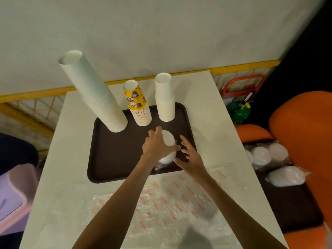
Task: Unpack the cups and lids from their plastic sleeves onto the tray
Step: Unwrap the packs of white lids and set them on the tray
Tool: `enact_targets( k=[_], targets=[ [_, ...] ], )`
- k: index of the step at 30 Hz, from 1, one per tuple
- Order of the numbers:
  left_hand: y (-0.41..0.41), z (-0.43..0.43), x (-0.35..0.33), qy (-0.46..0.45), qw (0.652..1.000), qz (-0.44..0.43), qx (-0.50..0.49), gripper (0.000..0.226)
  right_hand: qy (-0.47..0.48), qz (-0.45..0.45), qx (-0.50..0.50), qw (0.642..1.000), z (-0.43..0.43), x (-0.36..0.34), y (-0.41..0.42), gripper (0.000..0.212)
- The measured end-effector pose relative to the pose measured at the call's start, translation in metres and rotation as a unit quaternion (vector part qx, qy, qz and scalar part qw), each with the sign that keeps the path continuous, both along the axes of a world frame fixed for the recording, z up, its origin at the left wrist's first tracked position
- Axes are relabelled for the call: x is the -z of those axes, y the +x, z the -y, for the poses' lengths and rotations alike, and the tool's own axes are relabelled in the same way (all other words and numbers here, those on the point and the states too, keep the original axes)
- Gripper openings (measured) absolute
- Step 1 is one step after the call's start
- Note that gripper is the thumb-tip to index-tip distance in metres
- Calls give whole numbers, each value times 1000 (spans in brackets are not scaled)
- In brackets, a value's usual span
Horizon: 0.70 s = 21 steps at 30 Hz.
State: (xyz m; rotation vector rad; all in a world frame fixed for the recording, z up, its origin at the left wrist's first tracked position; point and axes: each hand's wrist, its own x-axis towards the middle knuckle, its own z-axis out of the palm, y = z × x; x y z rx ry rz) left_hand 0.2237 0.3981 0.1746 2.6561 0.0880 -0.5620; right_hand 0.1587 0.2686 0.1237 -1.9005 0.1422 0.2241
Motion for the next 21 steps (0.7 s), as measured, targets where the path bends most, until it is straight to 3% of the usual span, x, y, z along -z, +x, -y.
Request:
enact_targets(
  k=[4, 7, 9, 14, 18, 21],
  targets=[
    [2, -8, -5, -96, 995, -13, -24, 102, -11, -3, 11, 1000, -10, 2, 5, 77],
    [-3, -23, -12, -247, 963, 55, -94, 77, -30, 11, 10, 999, -14, -4, 9, 89],
    [-10, -36, -13, -285, 942, 117, -133, 57, -36, 35, 0, 999, -19, -11, 12, 94],
    [-20, -55, -2, -290, 939, 153, -102, 34, -62, 62, -21, 996, -38, -23, 27, 104],
    [-19, -54, -4, -265, 954, 139, -32, 42, -75, 62, -25, 995, -49, -21, 38, 95],
    [-12, -54, -8, -192, 968, 148, 69, 50, -58, 52, -21, 997, -49, -17, 40, 79]
  ],
)
